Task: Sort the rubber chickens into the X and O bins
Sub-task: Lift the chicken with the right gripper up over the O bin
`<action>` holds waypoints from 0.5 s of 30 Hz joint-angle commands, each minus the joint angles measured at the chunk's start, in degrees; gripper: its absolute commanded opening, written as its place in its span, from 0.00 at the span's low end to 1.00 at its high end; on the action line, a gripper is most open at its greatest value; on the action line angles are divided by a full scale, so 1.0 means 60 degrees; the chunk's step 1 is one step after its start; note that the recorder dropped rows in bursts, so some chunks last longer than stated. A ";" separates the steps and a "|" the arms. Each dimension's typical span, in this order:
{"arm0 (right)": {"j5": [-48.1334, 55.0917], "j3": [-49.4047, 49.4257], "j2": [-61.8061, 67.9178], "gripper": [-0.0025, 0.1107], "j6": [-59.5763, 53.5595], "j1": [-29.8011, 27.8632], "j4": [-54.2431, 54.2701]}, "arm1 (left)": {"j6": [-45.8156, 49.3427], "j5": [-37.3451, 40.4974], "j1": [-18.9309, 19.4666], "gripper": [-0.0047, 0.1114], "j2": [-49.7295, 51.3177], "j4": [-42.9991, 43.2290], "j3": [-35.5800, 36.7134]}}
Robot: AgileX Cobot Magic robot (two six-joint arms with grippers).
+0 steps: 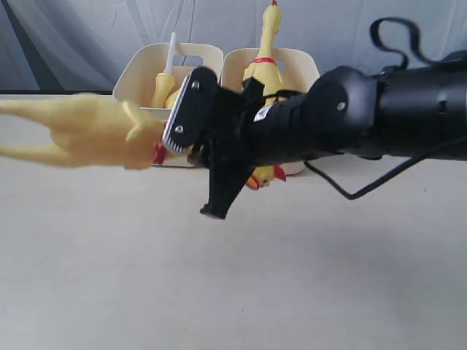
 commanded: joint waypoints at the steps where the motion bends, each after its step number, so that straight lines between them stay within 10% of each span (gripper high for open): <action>1: -0.1571 0.0005 -0.1199 0.01 0.0090 -0.0044 0.0039 | -0.0041 -0.0138 -0.0034 0.04 -0.0038 0.0026 0.0056; 15: -0.2103 0.0023 -0.2222 0.01 -0.1884 -0.3853 -0.0902 | -0.0022 -0.0096 -0.0034 0.04 -0.0038 0.0026 0.0056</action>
